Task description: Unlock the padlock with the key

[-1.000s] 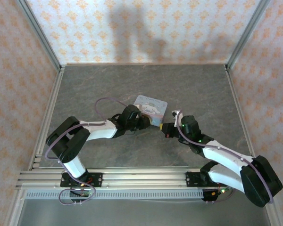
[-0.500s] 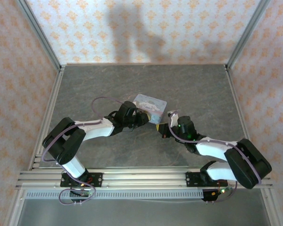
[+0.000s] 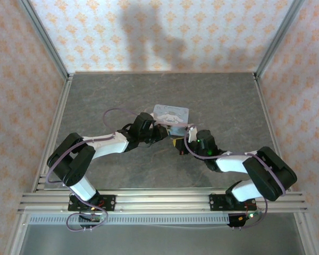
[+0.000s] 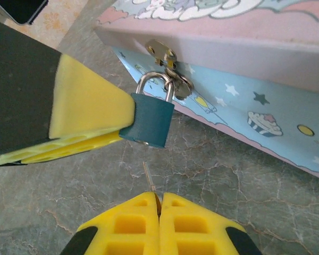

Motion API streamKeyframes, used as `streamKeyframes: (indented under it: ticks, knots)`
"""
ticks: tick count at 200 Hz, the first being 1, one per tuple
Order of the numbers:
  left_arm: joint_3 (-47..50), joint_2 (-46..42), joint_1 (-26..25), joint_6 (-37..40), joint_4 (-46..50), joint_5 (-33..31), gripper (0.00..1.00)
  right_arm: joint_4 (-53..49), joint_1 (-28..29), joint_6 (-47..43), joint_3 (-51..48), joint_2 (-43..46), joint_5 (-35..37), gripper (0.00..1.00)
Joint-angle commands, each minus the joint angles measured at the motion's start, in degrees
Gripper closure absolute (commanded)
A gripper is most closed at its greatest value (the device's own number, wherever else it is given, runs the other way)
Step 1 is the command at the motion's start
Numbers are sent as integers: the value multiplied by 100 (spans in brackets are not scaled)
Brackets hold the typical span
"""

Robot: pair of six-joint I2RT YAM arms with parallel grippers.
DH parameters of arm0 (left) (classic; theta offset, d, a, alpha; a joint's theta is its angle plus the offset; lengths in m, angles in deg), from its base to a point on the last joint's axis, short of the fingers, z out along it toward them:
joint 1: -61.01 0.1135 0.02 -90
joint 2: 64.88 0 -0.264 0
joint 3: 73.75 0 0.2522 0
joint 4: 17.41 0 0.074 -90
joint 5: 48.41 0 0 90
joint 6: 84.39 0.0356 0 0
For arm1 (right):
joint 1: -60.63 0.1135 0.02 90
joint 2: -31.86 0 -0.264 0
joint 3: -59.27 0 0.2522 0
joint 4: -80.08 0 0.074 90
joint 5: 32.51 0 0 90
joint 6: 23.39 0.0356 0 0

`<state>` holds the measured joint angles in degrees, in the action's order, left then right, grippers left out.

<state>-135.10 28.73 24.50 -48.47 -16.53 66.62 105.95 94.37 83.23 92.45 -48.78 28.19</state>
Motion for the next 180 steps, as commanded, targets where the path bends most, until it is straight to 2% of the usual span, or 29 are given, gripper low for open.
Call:
streamKeyframes:
  ticks: [1,39,122,180]
  knots:
    - [-90,-195,74,83,25,-156,90,86,28,-70,159,15,126,100]
    - [-57,-170,83,65,-12,-216,95,-55,30,58,119,134,238,100]
    - [30,-70,83,-13,-134,-269,95,-342,-38,325,150,299,278,100]
    - [112,-57,74,-277,-347,-304,98,-34,-51,1863,107,146,179,100]
